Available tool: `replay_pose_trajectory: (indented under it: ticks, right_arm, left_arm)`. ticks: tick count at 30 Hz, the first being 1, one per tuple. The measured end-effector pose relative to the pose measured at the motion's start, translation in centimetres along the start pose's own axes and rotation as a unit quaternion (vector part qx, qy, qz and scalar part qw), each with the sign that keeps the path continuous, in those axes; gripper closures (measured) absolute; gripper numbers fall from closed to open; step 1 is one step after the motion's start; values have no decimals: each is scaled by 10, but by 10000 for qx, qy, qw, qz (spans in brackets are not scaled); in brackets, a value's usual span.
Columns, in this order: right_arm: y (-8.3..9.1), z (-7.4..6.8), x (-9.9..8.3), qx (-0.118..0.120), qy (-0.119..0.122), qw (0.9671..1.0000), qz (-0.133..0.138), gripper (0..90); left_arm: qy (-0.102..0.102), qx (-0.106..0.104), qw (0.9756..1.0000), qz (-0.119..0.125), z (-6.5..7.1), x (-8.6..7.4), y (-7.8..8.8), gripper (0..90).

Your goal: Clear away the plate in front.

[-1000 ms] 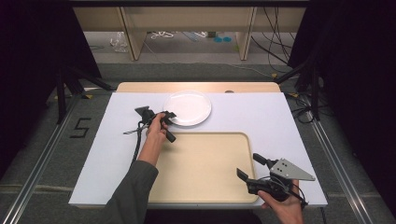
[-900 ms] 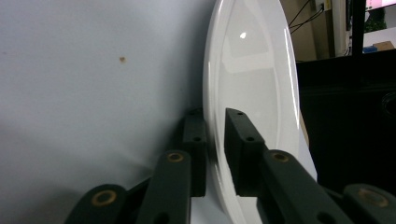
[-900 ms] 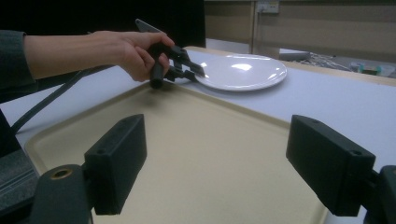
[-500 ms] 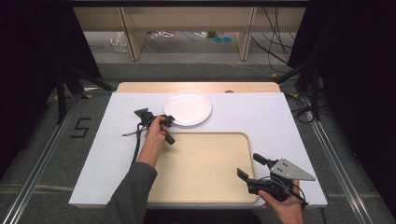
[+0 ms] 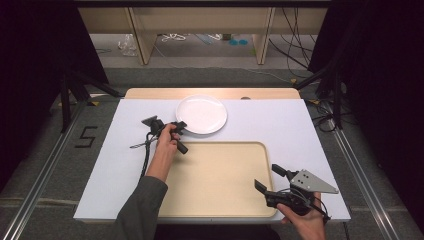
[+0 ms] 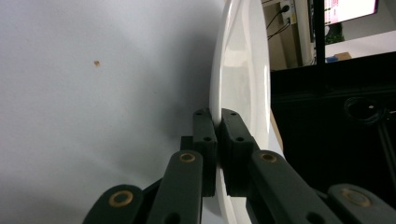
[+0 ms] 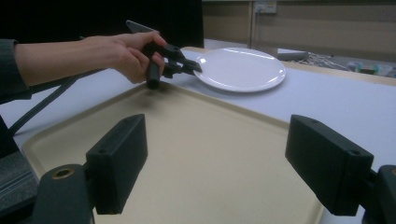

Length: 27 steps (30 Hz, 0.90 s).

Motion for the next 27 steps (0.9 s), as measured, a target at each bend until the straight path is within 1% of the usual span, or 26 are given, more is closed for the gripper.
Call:
replay_pose_trajectory:
  ticks: [1,3,4,5,6,7,8,9,10,11,12,13,15,16,17,20,21,22,23,26,27]
  right_arm:
    - [0,0,0,-12,3,10000,-21,218]
    - [1,1,0,-75,29,10000,-23,217]
    - [0,1,0,-23,2,10000,16,216]
    - [1,1,0,-80,22,10000,-28,215]
    - [2,1,-1,-71,23,9999,-68,215]
    - [1,2,0,-97,36,9999,-4,215]
    - [1,2,0,-97,36,9999,-4,215]
    - [1,2,0,-88,23,10000,-13,215]
    - [2,1,-1,-93,15,9999,-84,215]
    - [2,1,0,-80,21,10000,-43,215]
    - [2,1,0,-87,14,9999,-60,215]
    - [1,2,0,-96,26,10000,3,214]
    - [1,2,0,-97,20,10000,-1,214]
    - [2,1,0,-85,10,10000,-51,213]
    - [1,1,0,-85,8,10000,-4,214]
    - [2,2,1,-100,12,9999,11,213]
    - [2,2,1,-101,12,9999,11,212]
    - [2,1,0,-68,-11,10000,-33,213]
    - [2,1,0,-46,-18,10000,5,213]
    - [2,0,0,-47,-16,10000,-2,212]
    - [2,0,1,-45,-21,10000,6,212]
  left_arm:
    - [4,-14,10000,26,1,0,1,854]
    - [83,-84,9999,22,2,0,3,853]
    - [117,-115,9999,23,3,-1,3,850]
    - [197,-148,9997,32,3,-1,4,847]
    - [239,-175,9996,39,3,-1,4,844]
    - [237,-187,9995,61,3,-1,5,843]
    - [237,-187,9995,61,3,-1,5,841]
    - [283,-227,9993,65,3,-1,5,841]
    - [313,-271,9991,80,3,-1,5,838]
    - [314,-274,9991,91,3,-1,6,837]
    - [329,-302,9990,101,4,-1,6,835]
    - [347,-314,9989,102,5,-2,7,834]
    - [371,-369,9986,103,6,-2,8,829]
    - [386,-380,9985,91,7,-2,8,827]
    - [417,-401,9983,91,7,-2,9,822]
    - [492,-450,9977,102,8,-3,10,820]
    - [508,-511,9974,92,8,-4,11,818]
    - [492,-519,9974,103,8,-5,12,814]
    - [452,-502,9976,127,8,-5,12,812]
    - [512,-572,9970,103,9,-6,14,807]
    - [567,-560,9968,84,10,-6,15,802]
Point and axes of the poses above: each handheld gripper's, and its own axes: y roughly backward along the jaws, x roughly out of its top, z roughly to its right, the point moved 9 cm from there along -y, roughly forward along the jaws, and after that the axes turned 15 degrees about x, right-handed, at the moved point
